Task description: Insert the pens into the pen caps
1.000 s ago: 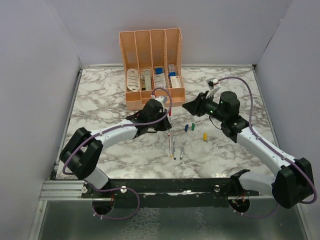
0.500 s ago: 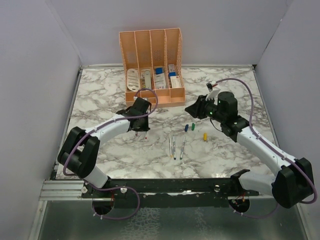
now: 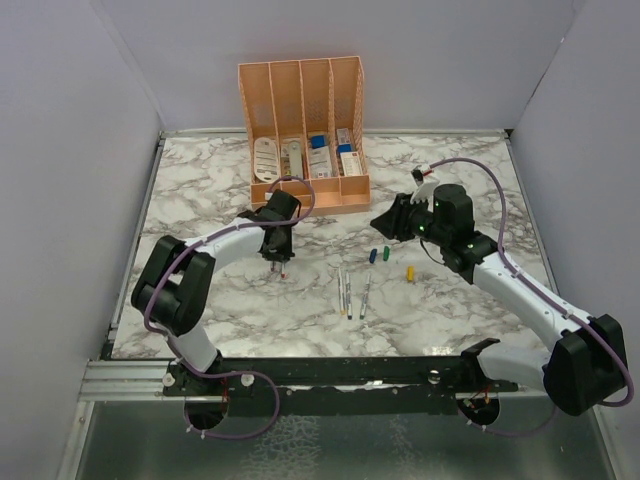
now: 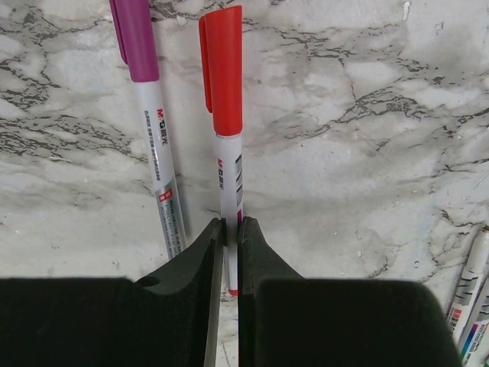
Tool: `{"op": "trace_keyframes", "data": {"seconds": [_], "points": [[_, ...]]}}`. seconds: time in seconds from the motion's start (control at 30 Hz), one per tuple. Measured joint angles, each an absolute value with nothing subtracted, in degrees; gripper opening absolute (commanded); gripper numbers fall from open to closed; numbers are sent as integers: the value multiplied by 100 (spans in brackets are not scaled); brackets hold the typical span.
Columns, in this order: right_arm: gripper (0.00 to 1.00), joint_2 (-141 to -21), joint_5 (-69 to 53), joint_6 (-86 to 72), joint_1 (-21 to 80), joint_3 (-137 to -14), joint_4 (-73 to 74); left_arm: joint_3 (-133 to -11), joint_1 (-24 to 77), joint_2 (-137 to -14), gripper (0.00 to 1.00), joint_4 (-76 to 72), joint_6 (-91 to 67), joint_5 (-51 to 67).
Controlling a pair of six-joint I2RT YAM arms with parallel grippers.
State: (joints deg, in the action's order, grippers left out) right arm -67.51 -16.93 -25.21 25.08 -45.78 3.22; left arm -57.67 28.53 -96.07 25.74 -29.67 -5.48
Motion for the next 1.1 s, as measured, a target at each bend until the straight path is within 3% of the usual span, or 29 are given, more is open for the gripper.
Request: {"op": "trace_keyframes", "data": {"seconds": [0.17,0.57,1.1], "points": [[29,-6751,-1691,-2519,2508,-4578,329,-5964,2818,-9789,5,2624,-2912,-569],[29,-6751,-1691,-2517,2508,-4578,342,-6064,2818,-9926,31,2679,-2867,-576],[29,-6751,-1664,-2515,2508,-4576,344,-6248,2818,-9483,33,2862,-2862,-628]]}}
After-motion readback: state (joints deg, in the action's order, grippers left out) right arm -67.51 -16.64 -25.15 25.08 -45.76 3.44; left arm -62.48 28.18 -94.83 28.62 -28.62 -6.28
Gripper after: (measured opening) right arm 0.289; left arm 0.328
